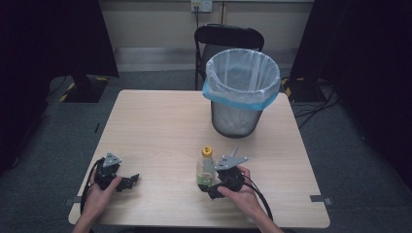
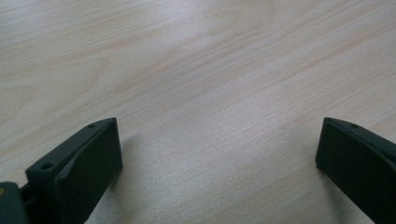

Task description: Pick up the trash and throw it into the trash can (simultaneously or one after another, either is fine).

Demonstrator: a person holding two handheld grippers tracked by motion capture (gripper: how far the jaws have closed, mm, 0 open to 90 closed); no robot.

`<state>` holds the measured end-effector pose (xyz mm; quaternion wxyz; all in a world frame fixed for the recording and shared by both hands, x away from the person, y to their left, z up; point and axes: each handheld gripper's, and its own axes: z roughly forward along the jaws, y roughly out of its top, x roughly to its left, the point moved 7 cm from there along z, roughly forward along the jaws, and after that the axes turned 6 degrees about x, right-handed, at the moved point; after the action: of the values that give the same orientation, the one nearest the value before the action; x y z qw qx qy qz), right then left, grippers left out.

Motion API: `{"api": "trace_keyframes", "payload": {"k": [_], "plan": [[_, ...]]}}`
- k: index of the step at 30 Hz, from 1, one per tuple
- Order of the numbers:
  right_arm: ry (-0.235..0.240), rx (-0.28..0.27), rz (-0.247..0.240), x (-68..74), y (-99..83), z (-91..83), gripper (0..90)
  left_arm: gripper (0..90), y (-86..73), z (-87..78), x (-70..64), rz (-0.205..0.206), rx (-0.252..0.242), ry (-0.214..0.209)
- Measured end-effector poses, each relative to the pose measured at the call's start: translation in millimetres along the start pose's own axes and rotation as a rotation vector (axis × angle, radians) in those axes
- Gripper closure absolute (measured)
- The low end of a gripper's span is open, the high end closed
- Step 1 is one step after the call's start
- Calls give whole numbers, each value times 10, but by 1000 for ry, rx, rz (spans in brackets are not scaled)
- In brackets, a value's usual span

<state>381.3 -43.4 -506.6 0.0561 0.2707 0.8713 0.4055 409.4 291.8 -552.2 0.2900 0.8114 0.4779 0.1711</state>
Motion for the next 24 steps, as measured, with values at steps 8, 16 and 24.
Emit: {"api": "trace_keyframes", "payload": {"k": [8,16,24], "plan": [[-33,-7,1,-18,-5,111,177,0,0,0,0,0,0,0],[-73,4,-10,-14,-47,207,192,0,0,0,1,1,1,0],[-71,6,-7,-47,-53,218,261,0,0,0,0,0,0,0]]}}
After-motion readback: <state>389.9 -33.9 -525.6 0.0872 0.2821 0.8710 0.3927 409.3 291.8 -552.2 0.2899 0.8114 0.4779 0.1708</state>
